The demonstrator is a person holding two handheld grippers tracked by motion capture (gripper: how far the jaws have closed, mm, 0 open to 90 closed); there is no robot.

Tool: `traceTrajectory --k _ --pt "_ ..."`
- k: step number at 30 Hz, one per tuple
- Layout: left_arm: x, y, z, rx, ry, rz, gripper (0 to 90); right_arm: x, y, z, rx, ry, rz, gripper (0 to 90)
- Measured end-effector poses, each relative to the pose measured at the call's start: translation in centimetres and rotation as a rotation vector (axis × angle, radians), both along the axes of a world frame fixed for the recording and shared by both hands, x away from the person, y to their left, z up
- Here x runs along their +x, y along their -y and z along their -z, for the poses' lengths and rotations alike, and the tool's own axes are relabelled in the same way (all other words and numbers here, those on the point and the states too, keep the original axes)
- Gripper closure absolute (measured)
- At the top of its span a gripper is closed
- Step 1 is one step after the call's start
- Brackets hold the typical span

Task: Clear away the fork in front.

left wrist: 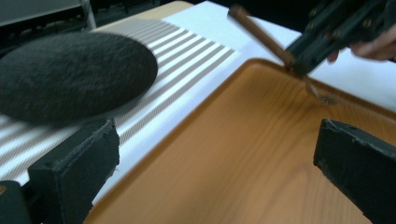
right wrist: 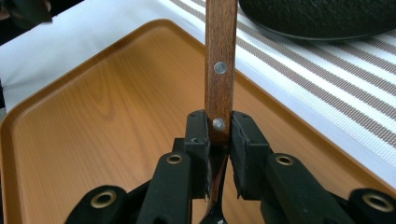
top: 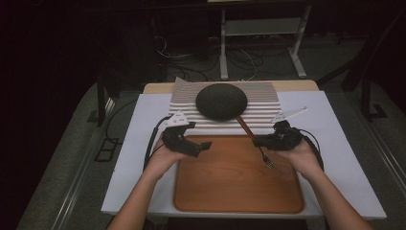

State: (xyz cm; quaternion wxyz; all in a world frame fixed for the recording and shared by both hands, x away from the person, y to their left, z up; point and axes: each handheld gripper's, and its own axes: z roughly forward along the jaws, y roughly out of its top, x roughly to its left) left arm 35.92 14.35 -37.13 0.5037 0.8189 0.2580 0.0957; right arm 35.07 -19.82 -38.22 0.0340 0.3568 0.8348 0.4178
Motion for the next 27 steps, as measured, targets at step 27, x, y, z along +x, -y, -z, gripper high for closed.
traceTrajectory --k 27 --pt "-0.1 5.2 -0.3 -0.1 -0.04 0.083 15.0 -1.3 -1.8 -0.1 0.072 0.097 -0.074 76.8"
